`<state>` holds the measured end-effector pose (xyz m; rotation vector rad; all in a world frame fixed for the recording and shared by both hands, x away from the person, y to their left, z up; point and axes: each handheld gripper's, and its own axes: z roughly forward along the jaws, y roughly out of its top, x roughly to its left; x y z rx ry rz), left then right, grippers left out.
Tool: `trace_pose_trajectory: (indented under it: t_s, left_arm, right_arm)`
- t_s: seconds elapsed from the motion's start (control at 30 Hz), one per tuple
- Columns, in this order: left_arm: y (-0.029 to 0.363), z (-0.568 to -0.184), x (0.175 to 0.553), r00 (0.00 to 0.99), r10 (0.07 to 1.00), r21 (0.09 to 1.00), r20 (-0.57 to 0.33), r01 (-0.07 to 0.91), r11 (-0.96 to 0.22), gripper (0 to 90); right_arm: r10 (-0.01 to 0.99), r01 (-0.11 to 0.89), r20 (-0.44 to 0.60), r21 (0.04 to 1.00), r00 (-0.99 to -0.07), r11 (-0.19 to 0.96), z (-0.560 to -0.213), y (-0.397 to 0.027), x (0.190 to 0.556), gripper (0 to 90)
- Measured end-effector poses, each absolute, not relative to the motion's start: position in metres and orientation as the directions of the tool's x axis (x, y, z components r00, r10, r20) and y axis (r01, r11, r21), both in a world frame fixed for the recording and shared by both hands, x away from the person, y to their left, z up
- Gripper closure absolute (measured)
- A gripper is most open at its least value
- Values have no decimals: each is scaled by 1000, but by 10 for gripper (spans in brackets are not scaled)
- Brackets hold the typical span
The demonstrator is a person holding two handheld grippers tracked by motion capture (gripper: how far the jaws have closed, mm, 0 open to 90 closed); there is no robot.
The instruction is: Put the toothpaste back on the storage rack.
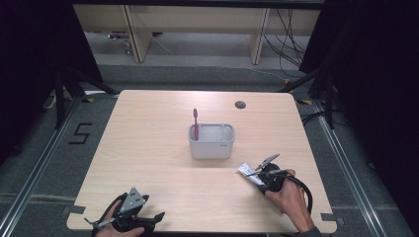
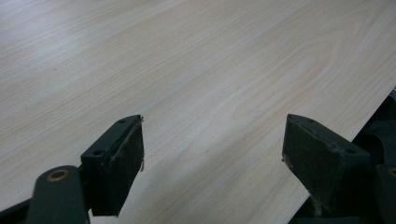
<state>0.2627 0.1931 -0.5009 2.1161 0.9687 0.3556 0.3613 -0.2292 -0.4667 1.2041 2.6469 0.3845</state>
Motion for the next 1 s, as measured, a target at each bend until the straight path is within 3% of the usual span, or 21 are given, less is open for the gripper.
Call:
trace_pose_trajectory:
  t_s: [0.4, 1.0]
  left_arm:
    - [194, -500, 262, 677, 734, 737, -52, 522, -429, 203]
    - [194, -500, 262, 679, 732, 738, -61, 524, -425, 204]
  right_arm:
    - [758, 725, -41, 265, -651, 636, -476, -234, 374, 725]
    - [694, 677, -75, 169, -716, 717, -473, -225, 386, 738]
